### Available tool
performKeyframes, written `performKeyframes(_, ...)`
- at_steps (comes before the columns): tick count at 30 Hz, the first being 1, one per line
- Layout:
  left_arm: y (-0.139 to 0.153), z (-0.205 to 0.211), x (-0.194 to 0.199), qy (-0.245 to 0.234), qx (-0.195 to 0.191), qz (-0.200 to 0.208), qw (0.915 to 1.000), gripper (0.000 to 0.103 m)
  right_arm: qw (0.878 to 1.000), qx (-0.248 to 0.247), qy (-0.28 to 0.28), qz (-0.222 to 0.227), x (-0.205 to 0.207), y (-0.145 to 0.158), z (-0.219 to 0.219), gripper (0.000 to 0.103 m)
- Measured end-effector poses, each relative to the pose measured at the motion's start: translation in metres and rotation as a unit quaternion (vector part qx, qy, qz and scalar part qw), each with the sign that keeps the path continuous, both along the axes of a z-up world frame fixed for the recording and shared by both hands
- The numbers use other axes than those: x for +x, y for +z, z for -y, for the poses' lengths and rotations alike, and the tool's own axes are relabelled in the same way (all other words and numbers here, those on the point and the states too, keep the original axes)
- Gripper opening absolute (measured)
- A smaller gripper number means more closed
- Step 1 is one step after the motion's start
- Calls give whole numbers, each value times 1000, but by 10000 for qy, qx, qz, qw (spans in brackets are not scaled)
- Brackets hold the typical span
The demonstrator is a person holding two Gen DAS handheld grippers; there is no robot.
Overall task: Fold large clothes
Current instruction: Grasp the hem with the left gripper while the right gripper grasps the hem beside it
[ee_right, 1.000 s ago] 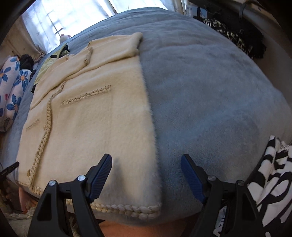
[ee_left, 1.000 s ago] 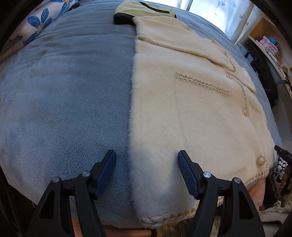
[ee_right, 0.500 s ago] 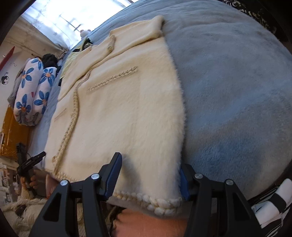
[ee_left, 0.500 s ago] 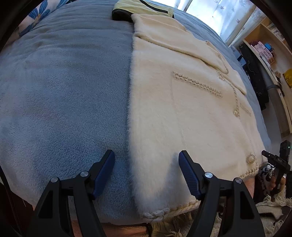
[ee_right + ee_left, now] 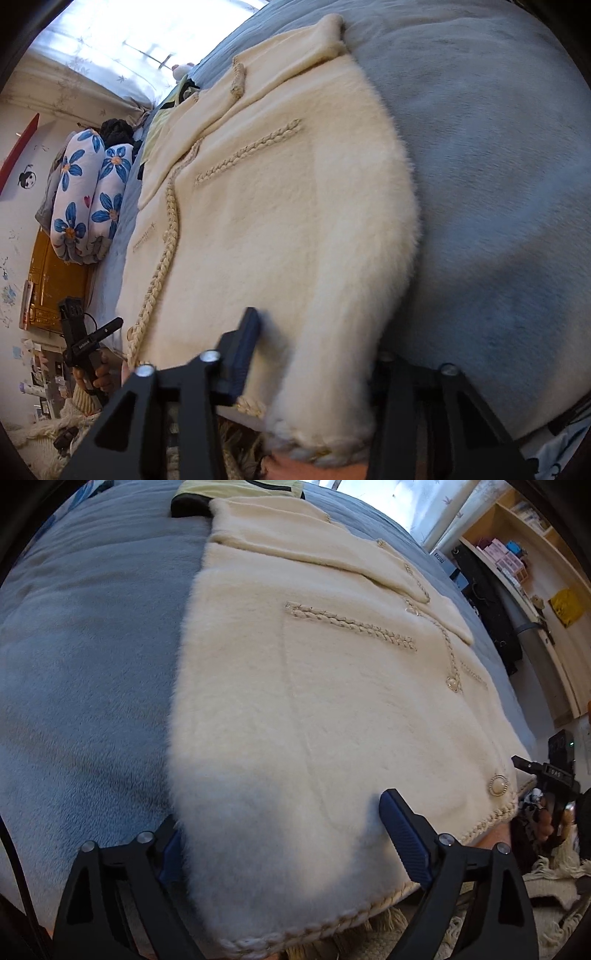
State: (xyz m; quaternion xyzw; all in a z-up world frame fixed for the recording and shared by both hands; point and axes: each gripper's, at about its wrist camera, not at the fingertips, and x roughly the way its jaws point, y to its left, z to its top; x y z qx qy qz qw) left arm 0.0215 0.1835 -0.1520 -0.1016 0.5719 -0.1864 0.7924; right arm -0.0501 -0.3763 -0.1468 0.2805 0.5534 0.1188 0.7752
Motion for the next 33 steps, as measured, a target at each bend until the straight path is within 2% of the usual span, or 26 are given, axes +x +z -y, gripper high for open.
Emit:
performKeyframes(1, 2, 1, -1, -4, 6, 47, 10000, 62, 10000, -25, 20, -18, 1, 1, -2, 25)
performKeyframes(2, 6, 3, -1, -19, -87, 80, 9999, 30, 9998, -180, 41, -3, 1, 4, -7, 24)
performKeyframes(3, 7, 4, -1, -6, -202, 45, 9998, 18, 9996, -281, 59, 10, 1, 6, -9, 22)
performKeyframes(4, 9, 4, 0, 79, -237, 26, 9997, 14, 9993, -367, 67, 34, 1, 8, -10, 19)
performKeyframes(8, 22, 8, -2, 291, -182, 154, 9993, 10, 9971, -750, -3, 139, 0, 24, -15, 13)
performKeyframes(13, 42, -7, -10, 773, -594, 230, 9950, 9, 9942, -970, -222, 414, -7, 53, -17, 10)
performKeyframes(16, 54, -12, -19, 718, -521, 346, 9955, 9, 9923, -1083, -203, 558, -13, 69, -20, 10)
performKeyframes(22, 76, -18, -34, 759, -690, 455, 9937, 8, 9906, -1159, -164, 702, -24, 93, -24, 10)
performKeyframes(28, 99, -24, -57, 711, -768, 330, 9940, 8, 9902, -1210, 5, 691, -47, 111, -27, 10)
performKeyframes(33, 113, -29, -69, 717, -894, 203, 9932, 9, 9919, -995, 27, 787, -62, 126, -23, 10)
